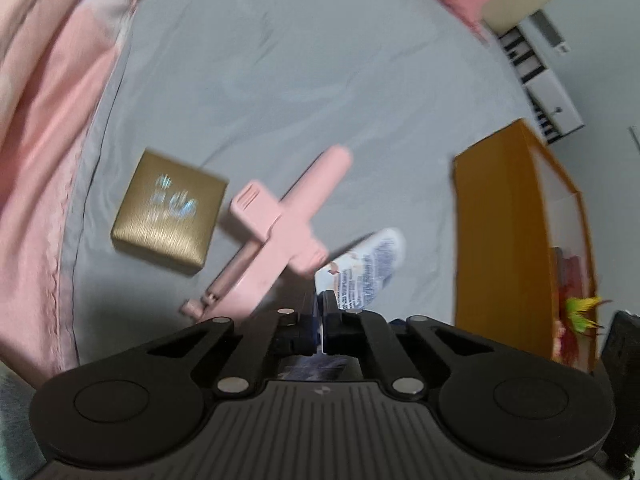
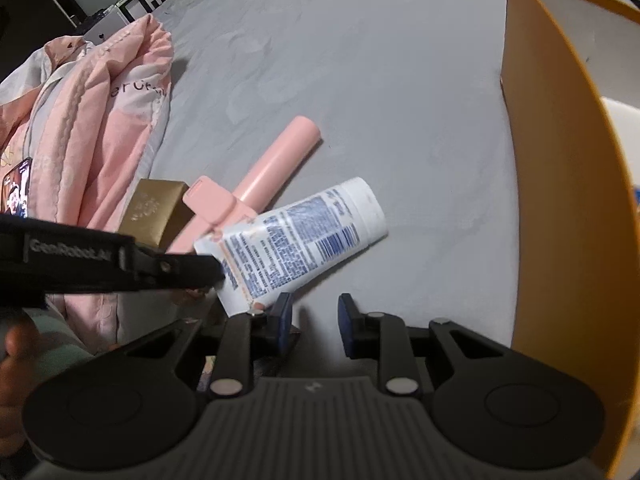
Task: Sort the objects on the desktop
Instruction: 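Grasp the thin card beside the lotion tube with the left tool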
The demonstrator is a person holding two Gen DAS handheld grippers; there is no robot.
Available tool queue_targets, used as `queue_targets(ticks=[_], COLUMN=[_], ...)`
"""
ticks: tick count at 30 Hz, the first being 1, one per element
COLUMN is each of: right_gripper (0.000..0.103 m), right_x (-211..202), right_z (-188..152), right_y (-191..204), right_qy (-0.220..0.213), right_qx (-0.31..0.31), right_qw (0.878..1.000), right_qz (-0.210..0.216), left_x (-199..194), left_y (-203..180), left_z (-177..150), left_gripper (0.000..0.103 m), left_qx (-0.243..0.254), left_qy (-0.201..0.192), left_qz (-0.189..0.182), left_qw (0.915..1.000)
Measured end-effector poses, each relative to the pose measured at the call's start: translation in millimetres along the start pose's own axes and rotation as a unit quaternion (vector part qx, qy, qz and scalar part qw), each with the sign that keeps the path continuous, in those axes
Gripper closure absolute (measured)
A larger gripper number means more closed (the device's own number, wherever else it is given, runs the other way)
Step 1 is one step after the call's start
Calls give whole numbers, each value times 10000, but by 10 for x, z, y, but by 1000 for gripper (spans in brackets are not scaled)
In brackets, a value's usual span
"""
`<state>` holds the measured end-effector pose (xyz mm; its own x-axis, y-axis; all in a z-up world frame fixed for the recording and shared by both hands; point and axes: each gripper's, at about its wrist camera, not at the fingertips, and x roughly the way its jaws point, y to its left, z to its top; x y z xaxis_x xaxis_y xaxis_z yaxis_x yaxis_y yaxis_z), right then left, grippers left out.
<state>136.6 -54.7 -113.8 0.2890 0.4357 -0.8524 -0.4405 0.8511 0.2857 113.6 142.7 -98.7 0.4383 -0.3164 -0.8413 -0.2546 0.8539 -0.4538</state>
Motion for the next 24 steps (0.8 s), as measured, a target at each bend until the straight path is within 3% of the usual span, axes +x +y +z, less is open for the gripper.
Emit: queue_targets(ticks=[5,9,12,13,15,16,24], right_gripper=[75,76,77,77,76,76,76], right_x=[-164,-179,-161,-168,-162,-146,-86], right_z=[61,113,108,102,82,71,-9], right_y=[49,67,55,53,35,28,-75], right_qy=[-281,-404,-382,-385,-327,-289,48], right_qx=[-66,-54,-81,-118,-147,-124,293], right_qw=[9995,9989,9992,9992,9993,9995,9990], right_qz=[141,234,123,75,54,68,324], left_x=[-315,-248,-200,-191,-131,-100,112], left_y=[-169,-311,-297,-274,-216,-160,78], left_z=[23,55,55,51,57,46,-109], left_gripper=[103,103,103,101,88,76,66], left_qx=[489,718,593,561,439,325,-496], left_qy=[-280,-246,-84,-63,67,136,630], left_qz=[-50,-15,-6,92,387,464,313], left_qw=[9984,9971,9982,9984,9983,9983,9963])
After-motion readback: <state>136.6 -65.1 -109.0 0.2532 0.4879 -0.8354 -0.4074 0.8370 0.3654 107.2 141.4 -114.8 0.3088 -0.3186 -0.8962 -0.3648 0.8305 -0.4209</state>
